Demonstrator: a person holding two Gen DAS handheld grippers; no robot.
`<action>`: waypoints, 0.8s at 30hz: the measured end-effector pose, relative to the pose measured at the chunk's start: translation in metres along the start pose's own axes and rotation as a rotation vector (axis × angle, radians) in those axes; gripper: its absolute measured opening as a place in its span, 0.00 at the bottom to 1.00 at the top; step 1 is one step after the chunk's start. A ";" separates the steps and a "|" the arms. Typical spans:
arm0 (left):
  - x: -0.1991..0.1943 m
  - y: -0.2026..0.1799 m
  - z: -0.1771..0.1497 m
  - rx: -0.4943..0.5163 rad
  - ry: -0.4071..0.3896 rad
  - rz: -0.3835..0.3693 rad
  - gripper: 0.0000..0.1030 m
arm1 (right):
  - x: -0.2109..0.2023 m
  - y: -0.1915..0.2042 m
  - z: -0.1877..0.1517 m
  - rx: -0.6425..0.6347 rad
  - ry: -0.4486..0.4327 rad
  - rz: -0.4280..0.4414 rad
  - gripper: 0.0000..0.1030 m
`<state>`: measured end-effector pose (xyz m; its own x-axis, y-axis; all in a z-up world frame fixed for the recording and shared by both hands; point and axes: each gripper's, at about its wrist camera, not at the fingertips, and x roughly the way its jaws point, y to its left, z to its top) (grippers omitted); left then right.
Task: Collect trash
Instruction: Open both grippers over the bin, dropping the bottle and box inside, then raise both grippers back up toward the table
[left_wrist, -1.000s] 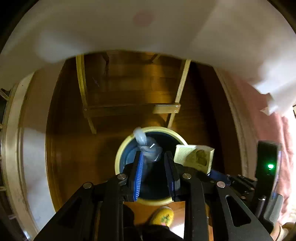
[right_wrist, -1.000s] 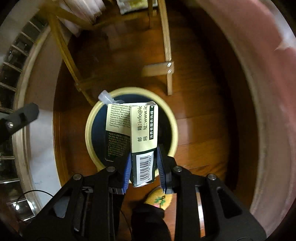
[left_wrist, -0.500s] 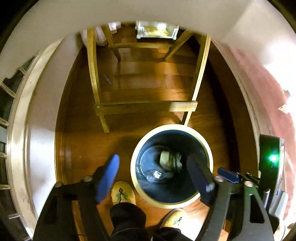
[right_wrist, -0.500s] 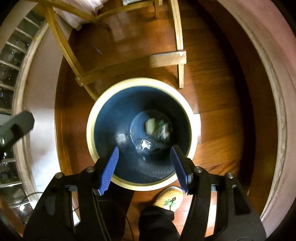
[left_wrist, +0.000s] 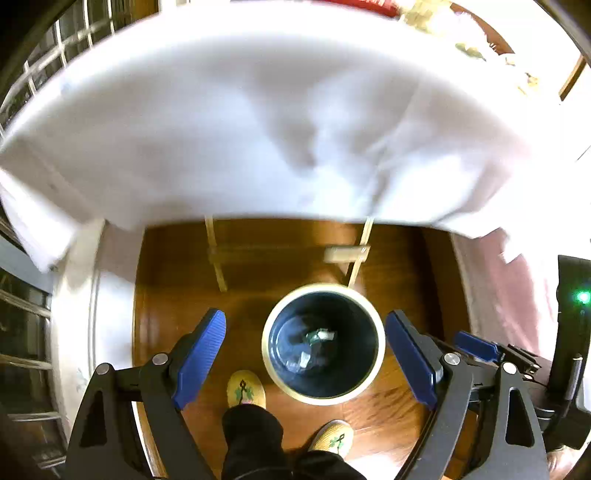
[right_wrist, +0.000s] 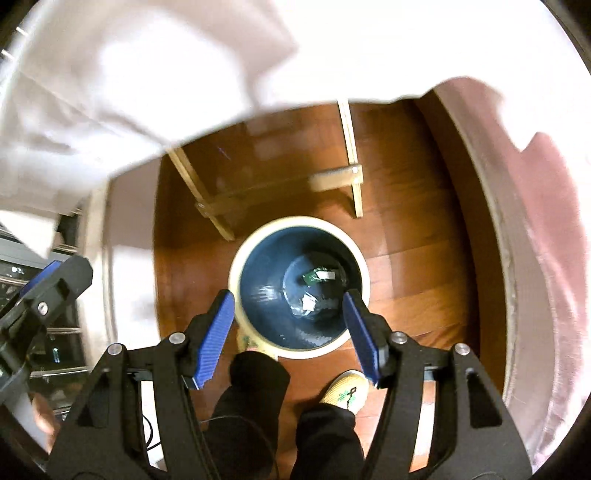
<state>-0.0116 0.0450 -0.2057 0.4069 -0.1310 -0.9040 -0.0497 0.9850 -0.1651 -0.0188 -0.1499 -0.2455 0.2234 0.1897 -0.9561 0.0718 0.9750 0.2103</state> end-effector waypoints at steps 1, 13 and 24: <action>-0.013 -0.003 0.004 0.006 -0.012 0.001 0.87 | -0.016 0.003 0.002 0.001 -0.012 0.008 0.57; -0.193 -0.041 0.067 0.083 -0.190 -0.026 0.87 | -0.198 0.037 0.032 -0.080 -0.172 0.116 0.57; -0.281 -0.059 0.113 0.113 -0.270 -0.019 0.87 | -0.293 0.063 0.067 -0.130 -0.318 0.195 0.59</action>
<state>-0.0196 0.0361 0.1031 0.6354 -0.1300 -0.7611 0.0560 0.9909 -0.1225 -0.0144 -0.1516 0.0616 0.5121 0.3472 -0.7857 -0.1206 0.9347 0.3344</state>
